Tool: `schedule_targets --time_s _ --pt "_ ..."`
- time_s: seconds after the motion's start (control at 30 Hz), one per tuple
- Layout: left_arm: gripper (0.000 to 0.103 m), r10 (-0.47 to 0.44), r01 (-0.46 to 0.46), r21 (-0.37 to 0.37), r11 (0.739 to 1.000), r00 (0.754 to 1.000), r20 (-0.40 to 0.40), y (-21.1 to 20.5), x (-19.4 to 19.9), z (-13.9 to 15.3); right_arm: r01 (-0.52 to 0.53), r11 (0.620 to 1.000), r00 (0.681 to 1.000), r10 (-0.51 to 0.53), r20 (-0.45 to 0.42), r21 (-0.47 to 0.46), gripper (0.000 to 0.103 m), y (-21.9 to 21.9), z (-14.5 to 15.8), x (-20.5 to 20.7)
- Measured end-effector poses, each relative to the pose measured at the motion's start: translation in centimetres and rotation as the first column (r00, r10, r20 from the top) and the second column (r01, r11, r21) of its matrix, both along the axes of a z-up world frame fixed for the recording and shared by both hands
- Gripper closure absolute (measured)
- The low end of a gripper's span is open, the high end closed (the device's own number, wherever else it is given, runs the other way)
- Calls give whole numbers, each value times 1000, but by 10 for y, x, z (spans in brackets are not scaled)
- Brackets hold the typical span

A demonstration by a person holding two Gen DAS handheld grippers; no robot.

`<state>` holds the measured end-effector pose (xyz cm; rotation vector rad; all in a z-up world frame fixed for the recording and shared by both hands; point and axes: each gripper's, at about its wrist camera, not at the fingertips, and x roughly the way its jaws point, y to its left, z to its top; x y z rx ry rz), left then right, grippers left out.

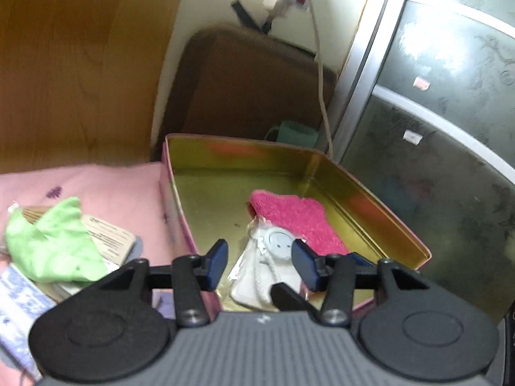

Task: Organize soft objects
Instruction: 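Place the bagged cable into the tin box and open the left tool, then move the right tool to the blue glasses case and grasp it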

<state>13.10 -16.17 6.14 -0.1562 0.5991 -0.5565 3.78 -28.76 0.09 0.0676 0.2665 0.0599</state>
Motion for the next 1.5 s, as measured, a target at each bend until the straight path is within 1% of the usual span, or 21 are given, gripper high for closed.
schedule_targets --time_s 0.07,0.13,0.27,0.4,0.47,0.53,0.6,0.63,0.67,0.7,0.77,0.83,0.87,0.9,0.97,1.03,1.1,1.2,1.33,1.43,1.5 --pt "56 4 -4 -17 1000 1000 27 10 -12 4 2 1000 1000 -2 29 10 18 1 1 -8" --pt "56 -1 2 -34 999 999 34 24 -25 6 -4 999 999 2 37 48 18 -2 1 -12" --pt "56 20 -18 -40 999 998 53 60 -52 3 14 995 998 -20 60 97 18 -1 3 -25" --pt "56 100 -99 -25 995 995 28 107 -67 -9 -23 992 997 13 80 125 21 12 5 -36" --pt "56 183 -183 22 983 983 11 135 -70 -17 -71 991 995 63 81 112 26 28 7 -40" --pt "56 276 -276 87 957 961 7 161 -71 -27 -134 987 989 129 70 84 30 48 9 -42" --pt "56 374 -372 161 914 927 17 187 -72 -36 -197 978 980 194 50 68 34 68 10 -41" --pt "55 423 -419 201 886 906 24 201 -73 -40 -232 971 973 230 33 64 36 80 10 -39" --pt "53 454 -449 225 865 890 29 211 -73 -42 -256 964 967 256 15 64 37 91 10 -36" --pt "53 484 -477 243 845 874 35 221 -73 -45 -281 958 959 282 -7 64 38 102 8 -32" --pt "53 536 -531 262 806 842 58 243 -74 -48 -317 947 946 320 -55 60 45 123 4 -24" --pt "52 570 -570 269 777 817 85 259 -75 -51 -338 940 936 340 -87 45 46 143 1 -16" --pt "52 579 -581 267 769 810 95 265 -78 -54 -344 938 933 346 -98 33 46 153 0 -13" --pt "52 588 -586 256 769 805 81 270 -77 -56 -350 936 931 350 -106 21 46 161 1 -9" --pt "52 571 -567 188 802 820 38 282 -74 -57 -350 937 931 348 -108 7 46 175 4 -2" --pt "52 566 -563 160 811 824 31 287 -76 -57 -347 938 932 346 -105 9 46 185 5 5" --pt "52 571 -569 138 811 821 28 288 -78 -56 -355 935 928 354 -114 14 46 195 5 13" --pt "49 594 -592 96 800 805 10 296 -80 -56 -381 925 912 376 -167 2 46 214 1 26" --pt "48 641 -639 44 768 767 -36 309 -81 -59 -400 915 907 386 -168 -53 45 235 6 42" --pt "48 666 -666 20 746 744 -55 317 -82 -60 -413 907 899 391 -195 -84 40 250 8 62" --pt "48 671 -671 12 741 739 -60 319 -83 -60 -420 905 889 395 -232 -69 36 258 7 79"
